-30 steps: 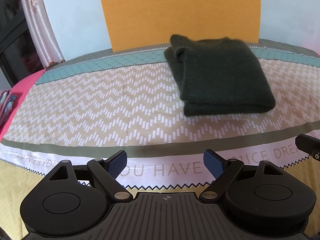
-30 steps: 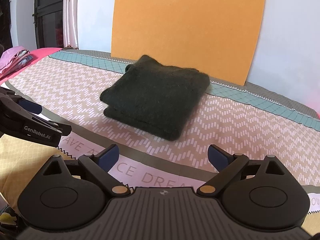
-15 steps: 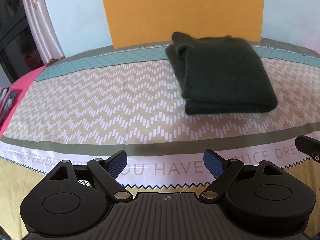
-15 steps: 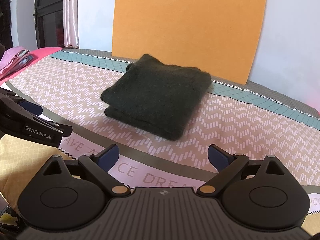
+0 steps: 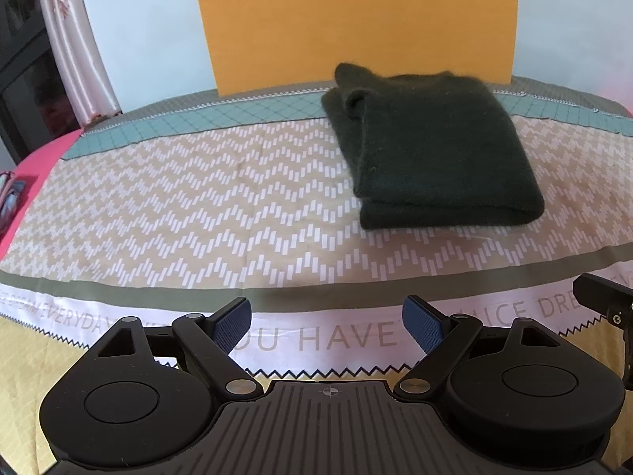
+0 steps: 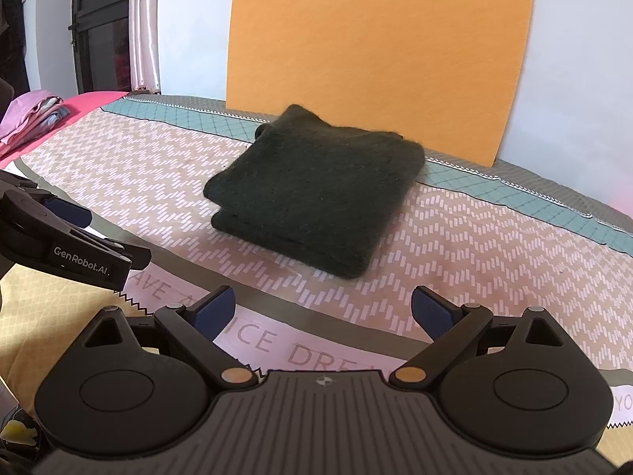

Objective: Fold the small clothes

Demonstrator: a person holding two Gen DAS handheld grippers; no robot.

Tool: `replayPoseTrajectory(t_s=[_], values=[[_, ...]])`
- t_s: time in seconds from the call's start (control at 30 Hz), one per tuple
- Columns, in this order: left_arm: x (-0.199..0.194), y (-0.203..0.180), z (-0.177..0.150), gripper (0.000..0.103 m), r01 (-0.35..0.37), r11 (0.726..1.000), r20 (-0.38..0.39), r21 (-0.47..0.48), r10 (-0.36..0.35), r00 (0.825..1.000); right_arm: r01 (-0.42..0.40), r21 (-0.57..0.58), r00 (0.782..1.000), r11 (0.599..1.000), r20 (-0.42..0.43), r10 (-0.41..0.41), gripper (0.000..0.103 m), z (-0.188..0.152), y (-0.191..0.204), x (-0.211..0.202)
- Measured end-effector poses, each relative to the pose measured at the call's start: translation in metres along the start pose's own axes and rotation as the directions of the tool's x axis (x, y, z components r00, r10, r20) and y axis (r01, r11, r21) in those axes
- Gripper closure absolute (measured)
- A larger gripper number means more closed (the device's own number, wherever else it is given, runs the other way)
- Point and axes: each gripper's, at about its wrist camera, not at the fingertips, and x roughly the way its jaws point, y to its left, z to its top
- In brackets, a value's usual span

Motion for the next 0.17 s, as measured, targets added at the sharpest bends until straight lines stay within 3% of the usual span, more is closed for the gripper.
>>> replayPoseTrajectory(t_s=[0.17], values=[[0.0027,0.0006,0.0016,0.000,-0.011,1.000,-0.015,-0.010,0.011,1.000,-0.001,0.000,1.000,1.000,-0.001,0.001,0.006,0.0007,0.0000,0.0009]])
